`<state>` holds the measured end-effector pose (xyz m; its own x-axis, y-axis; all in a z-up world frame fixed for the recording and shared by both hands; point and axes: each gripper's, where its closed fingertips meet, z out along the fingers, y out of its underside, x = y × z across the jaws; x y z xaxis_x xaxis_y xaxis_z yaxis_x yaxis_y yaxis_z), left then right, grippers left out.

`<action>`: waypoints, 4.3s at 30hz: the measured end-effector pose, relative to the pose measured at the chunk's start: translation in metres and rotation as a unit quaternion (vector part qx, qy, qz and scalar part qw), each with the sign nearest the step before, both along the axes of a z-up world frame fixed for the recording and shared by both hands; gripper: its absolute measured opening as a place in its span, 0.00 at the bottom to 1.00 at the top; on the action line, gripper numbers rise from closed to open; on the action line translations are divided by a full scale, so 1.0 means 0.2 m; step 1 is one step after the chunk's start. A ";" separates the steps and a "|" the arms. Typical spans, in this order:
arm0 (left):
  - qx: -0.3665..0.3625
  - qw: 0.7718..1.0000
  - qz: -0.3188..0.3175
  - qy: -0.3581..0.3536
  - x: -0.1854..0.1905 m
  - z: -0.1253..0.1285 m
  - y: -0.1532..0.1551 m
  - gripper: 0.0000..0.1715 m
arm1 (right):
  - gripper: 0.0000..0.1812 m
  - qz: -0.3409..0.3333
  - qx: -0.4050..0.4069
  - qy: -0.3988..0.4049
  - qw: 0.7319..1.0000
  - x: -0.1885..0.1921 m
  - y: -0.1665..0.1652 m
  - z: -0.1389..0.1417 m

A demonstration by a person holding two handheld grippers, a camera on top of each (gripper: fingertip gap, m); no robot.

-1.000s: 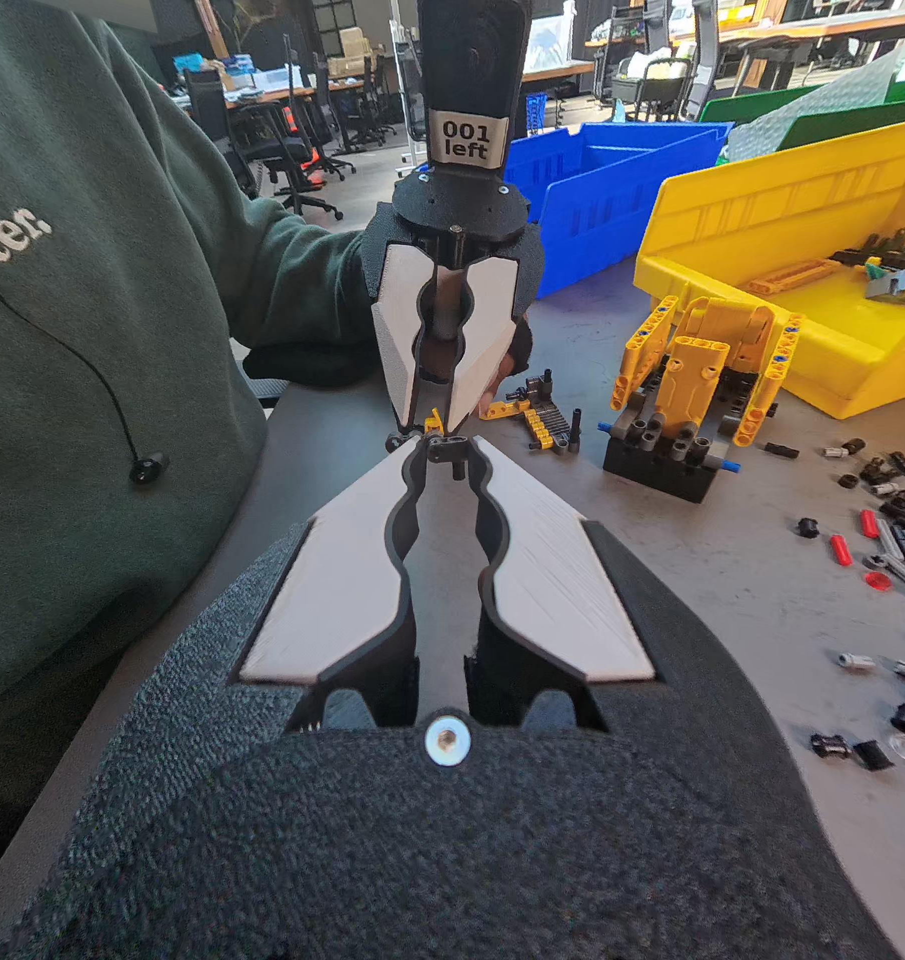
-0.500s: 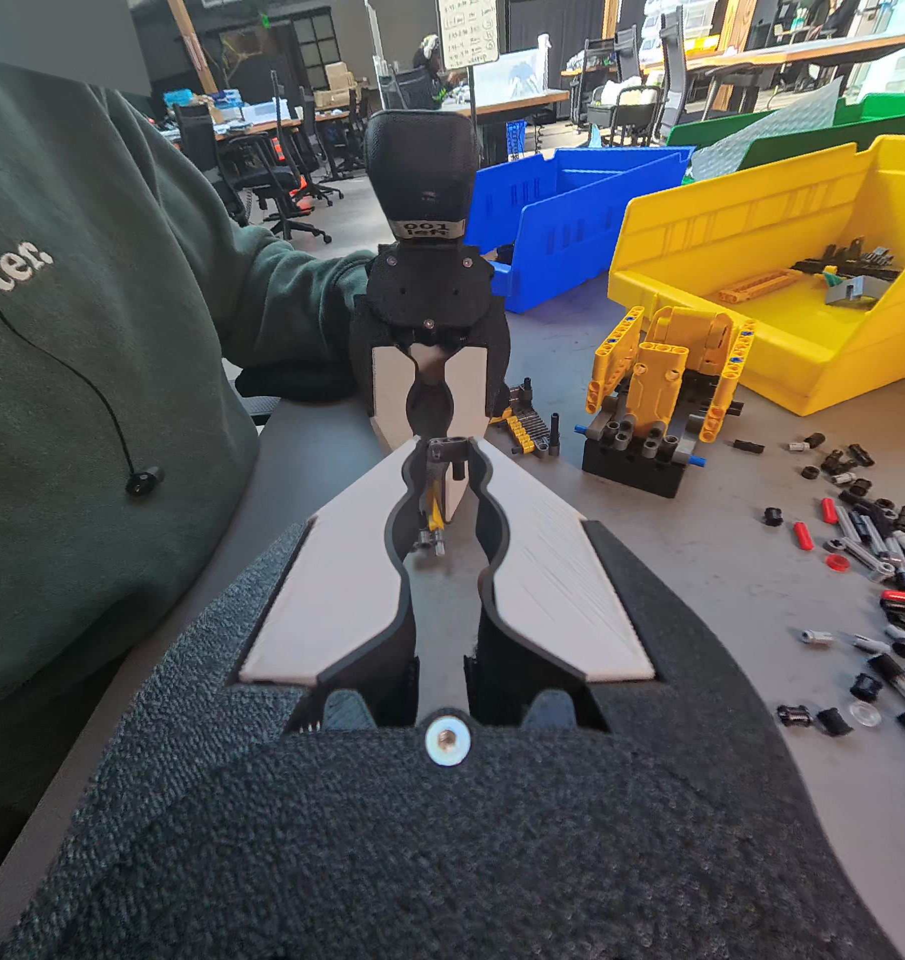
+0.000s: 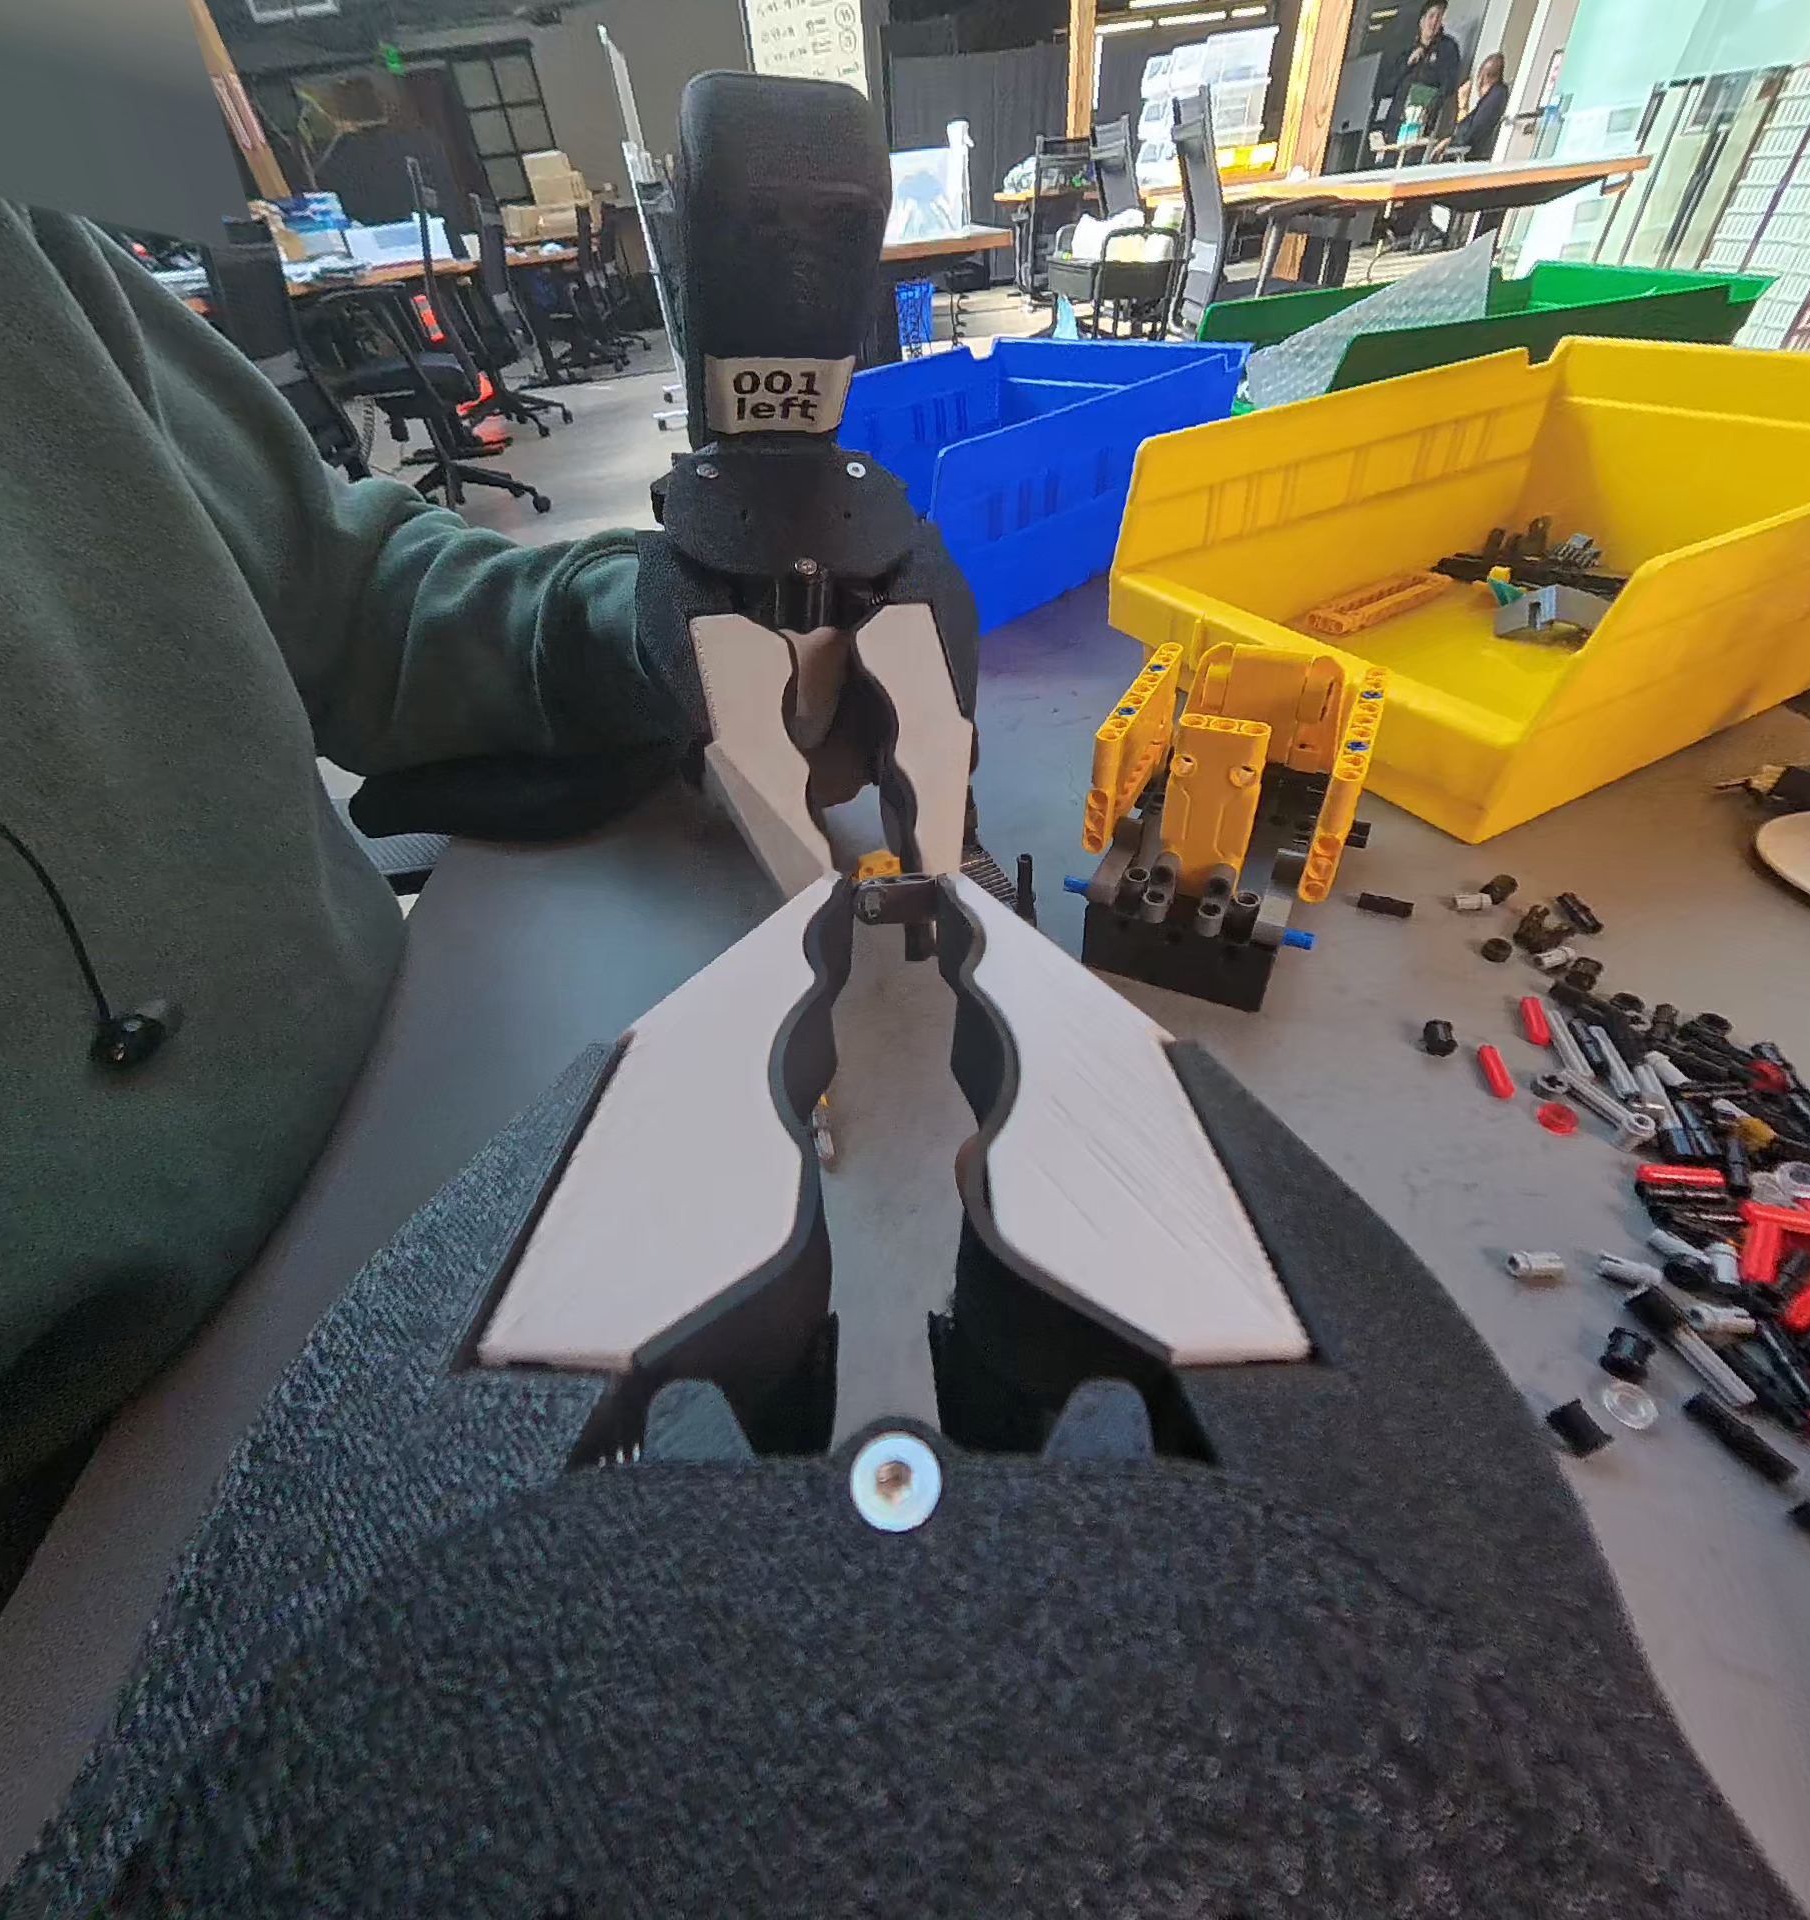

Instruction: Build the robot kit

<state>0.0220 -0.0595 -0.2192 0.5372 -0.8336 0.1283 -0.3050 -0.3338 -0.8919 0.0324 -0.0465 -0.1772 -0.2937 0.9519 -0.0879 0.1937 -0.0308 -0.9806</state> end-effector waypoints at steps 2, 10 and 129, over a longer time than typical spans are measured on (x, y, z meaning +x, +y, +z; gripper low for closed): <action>0.068 0.997 0.023 -0.009 -0.02 0.09 0.04 0.10 | 0.08 -0.012 -0.011 0.000 1.000 -0.02 0.01 0.01; 0.297 0.948 0.053 0.102 -0.02 0.21 0.04 0.08 | 0.08 -0.015 -0.228 -0.034 0.973 -0.12 -0.04 0.03; 0.023 0.999 -0.046 -0.012 0.02 0.08 -0.08 0.05 | 0.08 0.034 0.076 -0.087 0.993 -0.02 -0.13 -0.15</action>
